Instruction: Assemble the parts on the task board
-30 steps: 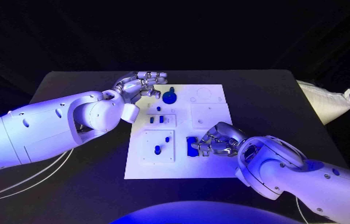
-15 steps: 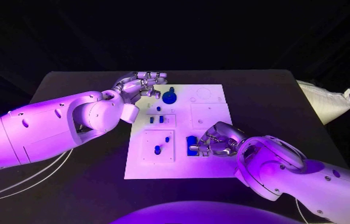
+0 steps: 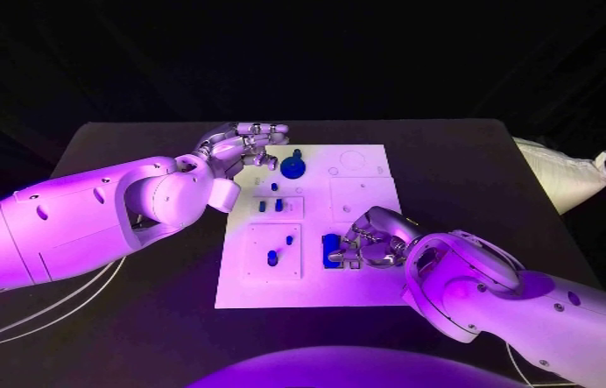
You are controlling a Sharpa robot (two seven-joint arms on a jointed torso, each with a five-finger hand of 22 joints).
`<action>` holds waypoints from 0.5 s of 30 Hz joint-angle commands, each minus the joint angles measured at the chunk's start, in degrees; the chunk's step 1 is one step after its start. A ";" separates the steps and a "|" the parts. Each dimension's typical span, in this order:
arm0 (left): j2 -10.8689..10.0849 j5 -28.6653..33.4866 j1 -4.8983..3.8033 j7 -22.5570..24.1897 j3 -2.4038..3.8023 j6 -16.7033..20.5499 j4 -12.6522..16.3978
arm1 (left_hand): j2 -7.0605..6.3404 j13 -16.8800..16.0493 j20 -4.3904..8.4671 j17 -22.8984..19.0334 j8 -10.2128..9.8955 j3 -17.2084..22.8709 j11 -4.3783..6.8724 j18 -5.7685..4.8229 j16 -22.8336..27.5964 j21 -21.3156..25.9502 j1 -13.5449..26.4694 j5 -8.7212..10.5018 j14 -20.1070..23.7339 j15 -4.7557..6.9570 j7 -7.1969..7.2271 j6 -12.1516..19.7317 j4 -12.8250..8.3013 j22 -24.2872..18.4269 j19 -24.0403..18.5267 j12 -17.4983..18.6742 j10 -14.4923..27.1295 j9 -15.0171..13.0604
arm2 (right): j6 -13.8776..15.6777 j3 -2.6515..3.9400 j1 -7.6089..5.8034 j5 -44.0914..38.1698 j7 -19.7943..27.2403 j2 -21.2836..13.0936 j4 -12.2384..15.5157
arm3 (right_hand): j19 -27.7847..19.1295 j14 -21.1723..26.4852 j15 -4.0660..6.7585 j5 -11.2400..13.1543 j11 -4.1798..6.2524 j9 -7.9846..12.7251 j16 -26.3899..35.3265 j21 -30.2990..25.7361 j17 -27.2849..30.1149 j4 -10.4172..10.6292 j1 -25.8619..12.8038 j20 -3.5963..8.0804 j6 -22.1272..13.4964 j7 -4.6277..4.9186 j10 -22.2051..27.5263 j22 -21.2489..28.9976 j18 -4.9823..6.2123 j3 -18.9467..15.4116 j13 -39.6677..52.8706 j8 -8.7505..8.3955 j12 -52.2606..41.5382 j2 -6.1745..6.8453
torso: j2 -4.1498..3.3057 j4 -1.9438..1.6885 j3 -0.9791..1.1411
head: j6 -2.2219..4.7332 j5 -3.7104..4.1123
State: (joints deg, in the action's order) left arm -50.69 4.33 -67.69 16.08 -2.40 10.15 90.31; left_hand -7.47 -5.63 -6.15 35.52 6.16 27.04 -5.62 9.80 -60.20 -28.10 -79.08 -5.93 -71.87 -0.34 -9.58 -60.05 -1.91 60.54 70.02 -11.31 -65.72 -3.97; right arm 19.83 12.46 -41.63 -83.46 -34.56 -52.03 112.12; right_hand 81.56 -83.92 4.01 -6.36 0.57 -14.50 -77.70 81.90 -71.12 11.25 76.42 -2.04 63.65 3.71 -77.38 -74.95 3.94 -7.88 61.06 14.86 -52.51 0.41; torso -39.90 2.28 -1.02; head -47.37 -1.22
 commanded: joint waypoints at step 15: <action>-0.20 -0.21 -0.01 -0.04 0.03 -1.31 0.24 | -0.11 -0.06 -0.05 -0.06 0.35 -0.07 0.13 0.63 0.23 0.20 -0.68 -0.22 0.38 -0.20 -0.16 0.19 -0.29 -0.08 -0.21 -0.33 0.36 0.06 | -3.55 -0.27 0.51 -3.60 -0.59 -0.85 -0.26 | 0.83 -3.24 0.71 -0.01 0.49 -0.26 -1.08 0.72 -1.17 -1.72 2.53 0.30 0.94 -0.39 -1.34 -1.67 -0.75 0.47 1.40 0.51 -1.69 -0.85 | -0.02 0.06 0.06 | -0.23 -0.06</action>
State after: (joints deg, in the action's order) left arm -50.90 4.30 -67.69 15.90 -2.40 9.98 90.40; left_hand -7.47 -5.63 -6.15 35.53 6.16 27.04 -5.62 9.80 -60.20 -28.10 -79.08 -5.93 -71.87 -0.34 -9.58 -60.05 -1.91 60.54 70.01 -11.31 -65.72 -3.97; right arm 18.36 12.26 -41.35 -85.76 -33.82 -52.65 112.00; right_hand 81.87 -83.92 4.42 -6.70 1.08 -14.69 -78.46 82.33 -72.24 9.70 79.87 -1.74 64.18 3.35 -78.48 -74.94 3.95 -7.08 62.74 15.06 -54.03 -1.72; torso -39.90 2.36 -1.00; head -47.53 -1.28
